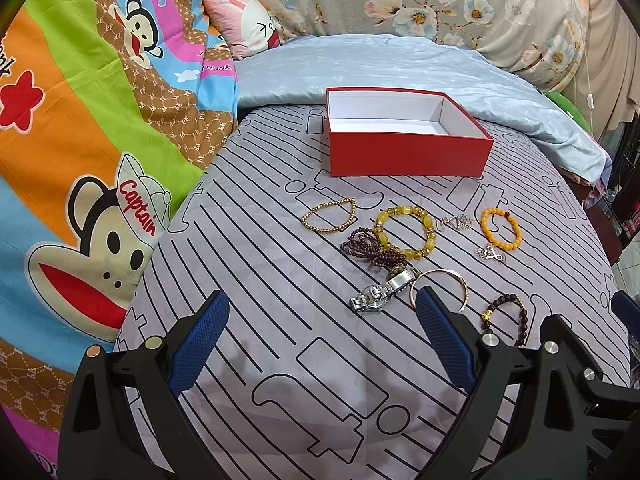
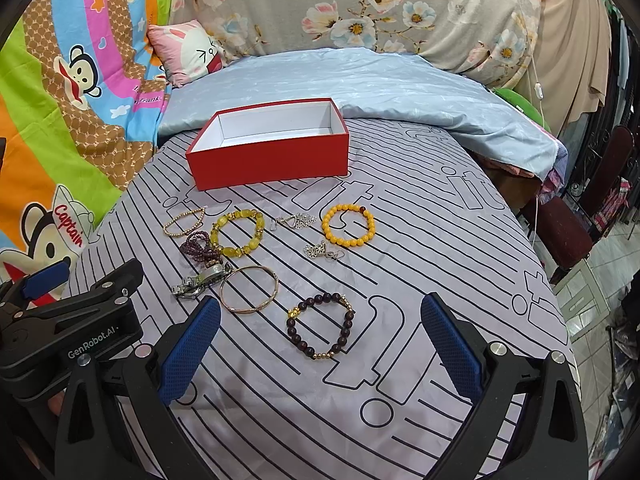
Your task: Organize jewelry
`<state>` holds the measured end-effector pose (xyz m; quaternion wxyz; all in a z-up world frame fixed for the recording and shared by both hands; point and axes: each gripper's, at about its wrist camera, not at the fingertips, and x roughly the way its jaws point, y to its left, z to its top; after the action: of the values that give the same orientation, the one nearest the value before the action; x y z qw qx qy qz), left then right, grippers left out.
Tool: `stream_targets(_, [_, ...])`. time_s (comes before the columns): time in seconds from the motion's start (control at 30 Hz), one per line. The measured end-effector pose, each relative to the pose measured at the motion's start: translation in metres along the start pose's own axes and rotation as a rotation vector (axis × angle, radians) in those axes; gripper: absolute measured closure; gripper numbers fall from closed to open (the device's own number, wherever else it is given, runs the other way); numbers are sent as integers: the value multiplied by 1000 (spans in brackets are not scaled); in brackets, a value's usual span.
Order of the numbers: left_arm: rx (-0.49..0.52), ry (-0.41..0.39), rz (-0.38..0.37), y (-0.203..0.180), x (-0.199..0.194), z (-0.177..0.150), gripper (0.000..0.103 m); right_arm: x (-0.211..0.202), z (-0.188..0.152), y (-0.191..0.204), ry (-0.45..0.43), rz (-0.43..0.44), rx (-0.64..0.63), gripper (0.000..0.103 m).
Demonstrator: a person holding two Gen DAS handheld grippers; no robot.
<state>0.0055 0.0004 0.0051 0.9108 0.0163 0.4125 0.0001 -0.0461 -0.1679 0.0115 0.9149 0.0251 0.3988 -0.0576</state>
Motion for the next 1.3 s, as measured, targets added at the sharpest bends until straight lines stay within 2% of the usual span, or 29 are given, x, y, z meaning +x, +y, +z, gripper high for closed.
stream_targets(1.3, [3,2,2,-1,1,-2,11,2,2,-1,6,8,6,5])
